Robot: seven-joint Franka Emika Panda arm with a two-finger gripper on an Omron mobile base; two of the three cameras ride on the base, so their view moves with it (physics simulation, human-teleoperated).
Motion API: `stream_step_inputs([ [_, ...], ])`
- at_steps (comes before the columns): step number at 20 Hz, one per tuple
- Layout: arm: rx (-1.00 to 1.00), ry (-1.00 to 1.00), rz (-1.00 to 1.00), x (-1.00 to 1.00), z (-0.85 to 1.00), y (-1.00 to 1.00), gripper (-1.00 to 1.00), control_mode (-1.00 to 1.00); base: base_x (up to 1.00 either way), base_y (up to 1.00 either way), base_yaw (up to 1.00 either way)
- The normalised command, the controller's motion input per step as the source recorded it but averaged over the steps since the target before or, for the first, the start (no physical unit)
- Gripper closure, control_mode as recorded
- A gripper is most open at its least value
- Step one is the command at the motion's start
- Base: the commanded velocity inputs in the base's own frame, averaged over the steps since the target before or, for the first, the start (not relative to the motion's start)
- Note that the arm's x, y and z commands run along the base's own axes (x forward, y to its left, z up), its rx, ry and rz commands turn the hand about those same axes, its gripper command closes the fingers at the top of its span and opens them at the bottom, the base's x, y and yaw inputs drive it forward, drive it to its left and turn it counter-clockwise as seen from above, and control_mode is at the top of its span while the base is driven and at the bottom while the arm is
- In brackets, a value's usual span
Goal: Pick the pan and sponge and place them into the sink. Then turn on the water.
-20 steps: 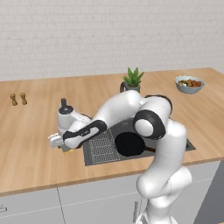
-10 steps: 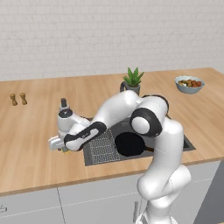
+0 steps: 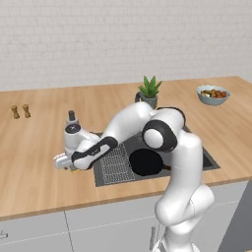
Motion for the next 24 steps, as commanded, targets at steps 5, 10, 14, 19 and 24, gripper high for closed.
stream_step_inputs([
  [5, 0.00, 0.00, 0.00, 0.06, -0.20, 0.07, -1.00, -1.00, 0.00, 0.00, 0.00],
  [10, 0.00, 0.00, 0.00, 0.04, -0.22, 0.03, -1.00, -1.00, 0.00, 0.00, 0.00],
  [14, 0.00, 0.00, 0.00, 0.00, -0.02, 0.01, 1.00, -1.00, 0.00, 0.00, 0.00],
  [19, 0.00, 0.00, 0.00, 0.00, 0.00, 0.00, 1.00, -1.00, 0.00, 0.00, 0.00],
  [24, 0.00, 0.00, 0.00, 0.00, 0.06, 0.00, 1.00, -1.00, 0.00, 0.00, 0.00],
])
